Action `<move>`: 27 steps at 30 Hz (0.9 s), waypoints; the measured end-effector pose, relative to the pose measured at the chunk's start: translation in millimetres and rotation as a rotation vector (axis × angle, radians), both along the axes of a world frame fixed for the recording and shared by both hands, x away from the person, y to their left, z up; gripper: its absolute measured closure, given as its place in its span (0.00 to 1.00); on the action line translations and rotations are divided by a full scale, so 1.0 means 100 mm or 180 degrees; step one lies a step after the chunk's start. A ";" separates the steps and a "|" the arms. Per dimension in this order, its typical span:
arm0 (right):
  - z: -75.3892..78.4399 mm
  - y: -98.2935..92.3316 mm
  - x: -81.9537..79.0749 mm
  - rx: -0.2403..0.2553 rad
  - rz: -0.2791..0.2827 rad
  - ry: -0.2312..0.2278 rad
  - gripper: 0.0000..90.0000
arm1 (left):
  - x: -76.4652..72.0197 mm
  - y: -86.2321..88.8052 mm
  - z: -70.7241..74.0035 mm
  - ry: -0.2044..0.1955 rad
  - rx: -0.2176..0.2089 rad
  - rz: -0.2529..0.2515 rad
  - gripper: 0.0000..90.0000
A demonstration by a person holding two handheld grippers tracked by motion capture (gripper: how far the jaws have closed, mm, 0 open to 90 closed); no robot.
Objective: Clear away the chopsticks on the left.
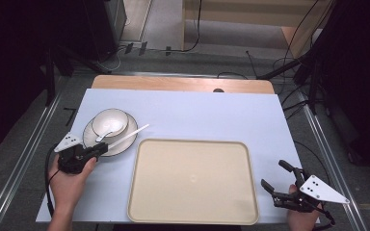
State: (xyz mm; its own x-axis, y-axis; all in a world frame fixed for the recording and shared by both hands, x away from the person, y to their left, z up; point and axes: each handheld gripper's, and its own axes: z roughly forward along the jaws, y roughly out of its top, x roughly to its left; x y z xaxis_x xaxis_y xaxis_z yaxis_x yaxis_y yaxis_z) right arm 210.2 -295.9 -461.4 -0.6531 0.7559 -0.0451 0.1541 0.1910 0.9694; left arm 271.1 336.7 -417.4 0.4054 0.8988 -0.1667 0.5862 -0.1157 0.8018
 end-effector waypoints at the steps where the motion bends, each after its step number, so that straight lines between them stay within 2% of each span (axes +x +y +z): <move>1: 0.00 0.00 0.00 -0.0007 0.0000 0.0000 0.14 | 0.00 0.03 0.01 0.0016 0.0010 0.0007 0.91; 7: 0.00 0.00 0.00 -0.0022 -0.0004 -0.0001 0.14 | 0.05 0.06 -0.03 0.0164 0.0147 -0.0060 0.93; 15: 0.01 -0.01 0.00 -0.0034 -0.0006 -0.0005 0.14 | 0.10 0.00 -0.07 0.0223 0.0316 -0.0026 0.93; 27: 0.01 -0.01 0.00 -0.0040 -0.0006 -0.0009 0.14 | 0.10 -0.02 -0.09 0.0242 0.0325 -0.0055 0.92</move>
State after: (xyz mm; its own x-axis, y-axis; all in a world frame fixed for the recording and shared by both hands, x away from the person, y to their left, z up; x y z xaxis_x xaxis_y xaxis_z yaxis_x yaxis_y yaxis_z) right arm 210.0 -296.7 -460.6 -0.6515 0.7566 -0.0566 0.1516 0.2029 0.9674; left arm 281.2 334.4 -426.0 0.4108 0.9056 -0.1056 0.6420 -0.2051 0.7388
